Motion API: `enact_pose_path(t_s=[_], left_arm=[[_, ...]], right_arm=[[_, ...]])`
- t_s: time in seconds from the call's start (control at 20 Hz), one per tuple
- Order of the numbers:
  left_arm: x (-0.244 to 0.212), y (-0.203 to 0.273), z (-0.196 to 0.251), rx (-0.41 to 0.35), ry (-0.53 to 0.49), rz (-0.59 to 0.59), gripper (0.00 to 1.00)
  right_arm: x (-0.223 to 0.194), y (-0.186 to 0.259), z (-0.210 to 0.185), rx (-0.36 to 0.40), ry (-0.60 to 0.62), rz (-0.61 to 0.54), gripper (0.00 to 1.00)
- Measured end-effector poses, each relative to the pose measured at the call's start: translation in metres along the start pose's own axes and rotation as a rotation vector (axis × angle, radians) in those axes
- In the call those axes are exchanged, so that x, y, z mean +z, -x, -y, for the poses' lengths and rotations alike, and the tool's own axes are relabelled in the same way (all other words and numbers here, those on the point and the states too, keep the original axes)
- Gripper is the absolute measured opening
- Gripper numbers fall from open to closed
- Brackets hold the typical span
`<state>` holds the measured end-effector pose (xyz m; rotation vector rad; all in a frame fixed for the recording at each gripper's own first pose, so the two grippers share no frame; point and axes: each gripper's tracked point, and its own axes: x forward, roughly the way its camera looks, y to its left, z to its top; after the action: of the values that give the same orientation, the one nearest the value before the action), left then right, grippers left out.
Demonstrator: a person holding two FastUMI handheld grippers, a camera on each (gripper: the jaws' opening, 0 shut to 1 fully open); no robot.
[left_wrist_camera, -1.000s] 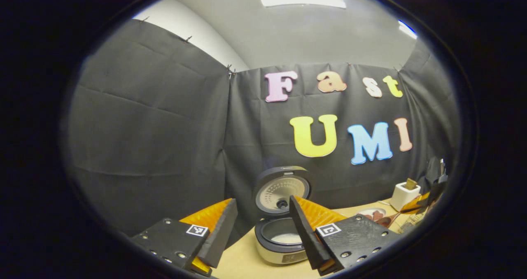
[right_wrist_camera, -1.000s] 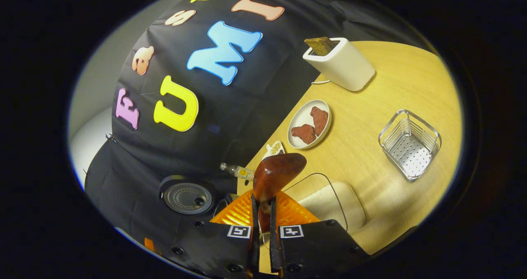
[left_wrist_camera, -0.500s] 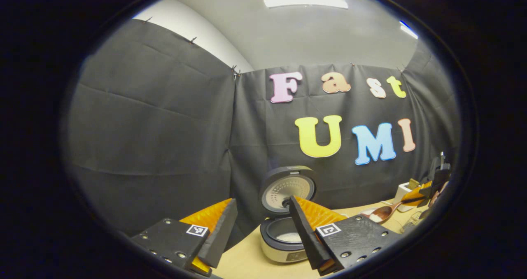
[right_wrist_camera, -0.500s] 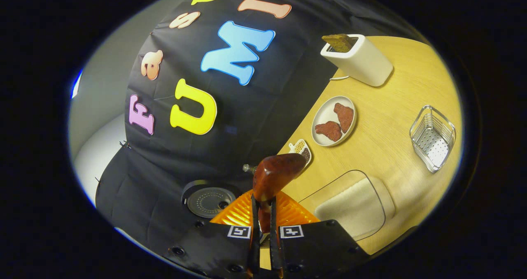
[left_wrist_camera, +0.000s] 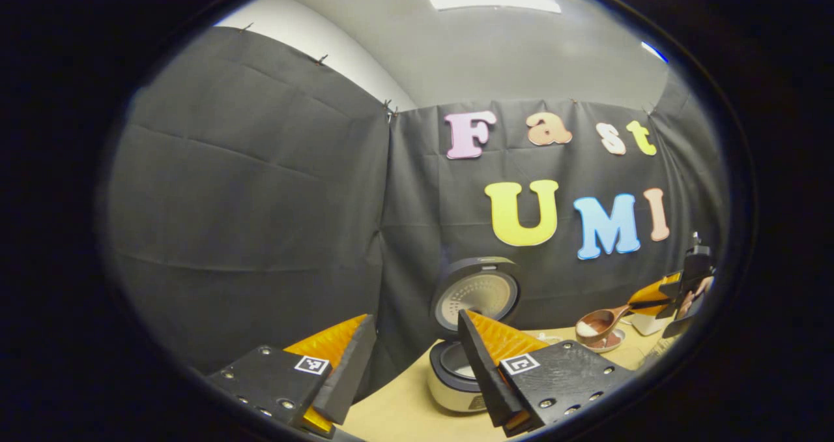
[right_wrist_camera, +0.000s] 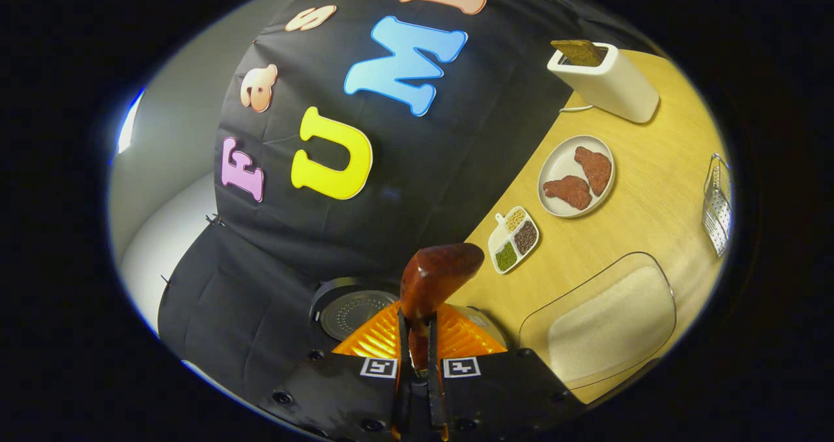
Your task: Close the left gripper, press the button to open the rice cooker; take a wooden spoon from the chopstick holder with the right hand, scoop a spoonful of rice and pour it into the rice cooker, then put the wooden spoon back into the chopstick holder.
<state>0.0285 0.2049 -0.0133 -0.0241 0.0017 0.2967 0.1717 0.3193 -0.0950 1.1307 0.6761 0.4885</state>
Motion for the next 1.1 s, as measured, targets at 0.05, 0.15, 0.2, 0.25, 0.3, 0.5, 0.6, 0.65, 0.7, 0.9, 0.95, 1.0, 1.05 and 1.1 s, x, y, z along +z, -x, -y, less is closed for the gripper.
enact_pose_path(t_s=[0.05,0.15,0.2,0.25,0.3,0.5,0.6,0.65,0.7,0.9,0.95,1.0,1.05,1.1], left_arm=[[-0.001,0.001,-0.001,0.008,0.002,-0.003,0.78],[-0.004,0.002,-0.003,0.024,0.007,-0.011,0.80],[-0.006,0.003,-0.006,0.034,0.010,-0.015,0.80],[-0.007,0.003,-0.009,0.041,0.010,-0.019,0.80],[-0.009,0.004,-0.013,0.049,0.010,-0.023,0.80],[-0.014,0.006,-0.020,0.077,0.011,-0.037,0.78],[-0.016,0.006,-0.023,0.091,0.015,-0.043,0.78],[-0.017,0.006,-0.023,0.098,0.016,-0.046,0.78],[-0.018,0.006,-0.025,0.105,0.017,-0.049,0.78],[-0.022,0.009,-0.036,0.137,0.013,-0.060,0.78],[-0.023,0.010,-0.038,0.144,0.013,-0.063,0.78],[-0.025,0.012,-0.041,0.151,0.012,-0.068,0.78],[-0.026,0.013,-0.043,0.158,0.012,-0.072,0.78],[-0.027,0.013,-0.045,0.164,0.012,-0.076,0.80]], right_arm=[[-0.003,-0.005,-0.004,0.004,0.003,-0.007,0.11],[-0.011,-0.016,-0.010,0.013,0.016,-0.023,0.11],[-0.015,-0.020,-0.013,0.016,0.022,-0.029,0.11],[-0.019,-0.026,-0.017,0.018,0.031,-0.036,0.11],[-0.023,-0.033,-0.020,0.021,0.040,-0.044,0.11],[-0.042,-0.054,-0.034,0.035,0.078,-0.073,0.11],[-0.052,-0.066,-0.038,0.038,0.095,-0.091,0.11],[-0.058,-0.073,-0.039,0.040,0.104,-0.099,0.11],[-0.064,-0.079,-0.041,0.040,0.115,-0.108,0.11],[-0.085,-0.098,-0.044,0.028,0.173,-0.141,0.11],[-0.090,-0.104,-0.043,0.026,0.187,-0.149,0.11],[-0.097,-0.110,-0.042,0.021,0.202,-0.158,0.11],[-0.102,-0.115,-0.041,0.017,0.217,-0.166,0.11],[-0.108,-0.119,-0.040,0.012,0.231,-0.175,0.11]])
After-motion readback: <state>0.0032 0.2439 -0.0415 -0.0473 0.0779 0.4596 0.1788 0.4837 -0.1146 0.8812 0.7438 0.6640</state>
